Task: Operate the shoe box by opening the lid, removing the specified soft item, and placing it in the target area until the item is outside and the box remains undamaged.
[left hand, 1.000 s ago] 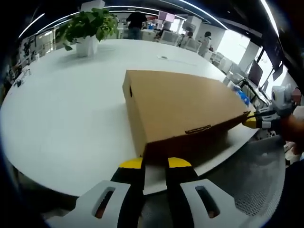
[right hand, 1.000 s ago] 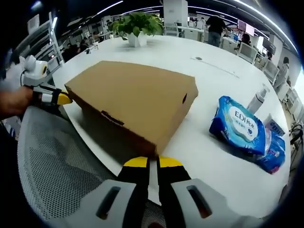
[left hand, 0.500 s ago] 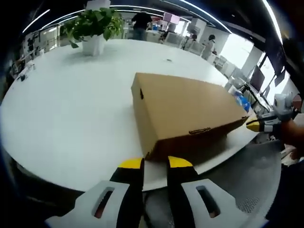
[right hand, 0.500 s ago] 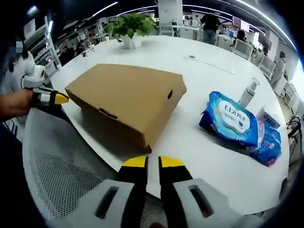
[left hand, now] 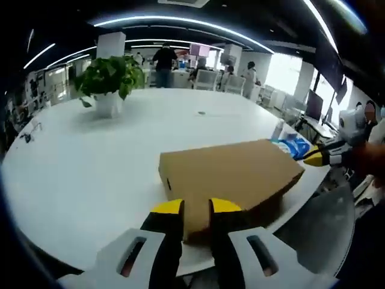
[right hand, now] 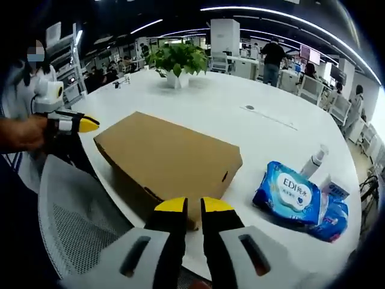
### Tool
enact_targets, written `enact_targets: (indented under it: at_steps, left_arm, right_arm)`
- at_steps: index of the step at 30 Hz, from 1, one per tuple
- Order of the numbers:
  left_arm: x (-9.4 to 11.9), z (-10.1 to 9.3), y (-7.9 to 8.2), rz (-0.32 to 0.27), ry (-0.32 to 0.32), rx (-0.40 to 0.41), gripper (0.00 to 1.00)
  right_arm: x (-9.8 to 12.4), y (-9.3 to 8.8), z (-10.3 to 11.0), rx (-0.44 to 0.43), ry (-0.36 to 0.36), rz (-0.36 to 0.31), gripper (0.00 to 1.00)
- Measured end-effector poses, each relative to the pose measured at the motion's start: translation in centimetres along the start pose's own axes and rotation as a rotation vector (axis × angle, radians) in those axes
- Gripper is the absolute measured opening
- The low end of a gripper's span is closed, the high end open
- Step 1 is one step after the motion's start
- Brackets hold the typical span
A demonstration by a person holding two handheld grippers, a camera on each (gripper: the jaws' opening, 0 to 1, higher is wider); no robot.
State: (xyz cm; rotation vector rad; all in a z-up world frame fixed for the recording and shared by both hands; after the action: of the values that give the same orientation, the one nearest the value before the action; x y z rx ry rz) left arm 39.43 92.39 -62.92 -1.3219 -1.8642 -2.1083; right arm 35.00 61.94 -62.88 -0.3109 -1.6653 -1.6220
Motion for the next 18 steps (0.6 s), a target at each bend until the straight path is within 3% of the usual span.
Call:
enact_targets:
  at_steps: [11, 18]
  left_arm:
    - [-1.0, 0.3, -1.7, 0.037, -0.016, 0.005, 0.12]
    - [-1.3, 0.5, -1.9, 0.046, -0.015, 0.004, 0.13]
  right_arm:
    - [-0.6, -0.9, -0.2, 0.002, 0.007, 0.029, 0.07]
    - [-0.8, -1.4, -0.4, 0.005, 0.010, 0.050, 0.07]
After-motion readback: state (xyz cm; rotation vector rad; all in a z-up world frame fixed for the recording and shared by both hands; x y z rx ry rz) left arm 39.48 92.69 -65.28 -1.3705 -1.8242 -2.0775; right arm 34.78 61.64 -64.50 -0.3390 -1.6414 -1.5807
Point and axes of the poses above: the point that each gripper's makers call its tool centre point, and the gripper's own axes: x roughly backward along the fingers, z roughly to its left, y roughly out of its top, the point moved 7 cm from there along x, roughly backward along the fingers, and after that the axes turned 6 degrees about -x, right-handed, at the moved point
